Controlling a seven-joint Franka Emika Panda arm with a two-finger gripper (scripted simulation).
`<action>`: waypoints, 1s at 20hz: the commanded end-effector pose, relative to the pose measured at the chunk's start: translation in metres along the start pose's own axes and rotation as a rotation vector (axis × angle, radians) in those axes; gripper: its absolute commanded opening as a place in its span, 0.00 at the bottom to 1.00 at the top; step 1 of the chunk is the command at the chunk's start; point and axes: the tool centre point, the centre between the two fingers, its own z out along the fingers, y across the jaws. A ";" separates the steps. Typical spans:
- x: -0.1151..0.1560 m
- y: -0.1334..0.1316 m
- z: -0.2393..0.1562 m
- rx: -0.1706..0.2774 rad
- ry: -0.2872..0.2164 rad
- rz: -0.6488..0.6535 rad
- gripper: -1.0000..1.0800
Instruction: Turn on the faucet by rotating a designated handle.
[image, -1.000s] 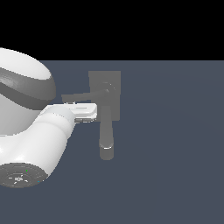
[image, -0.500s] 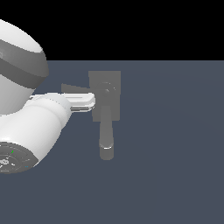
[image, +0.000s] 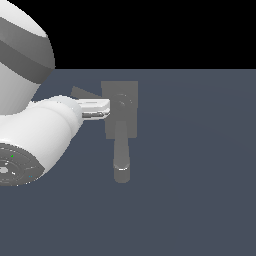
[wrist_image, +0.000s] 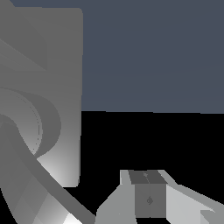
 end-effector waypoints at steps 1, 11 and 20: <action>-0.013 -0.005 0.000 0.004 -0.007 0.001 0.00; -0.050 -0.017 0.000 0.003 -0.011 0.002 0.00; -0.058 -0.035 -0.001 0.004 -0.002 0.000 0.00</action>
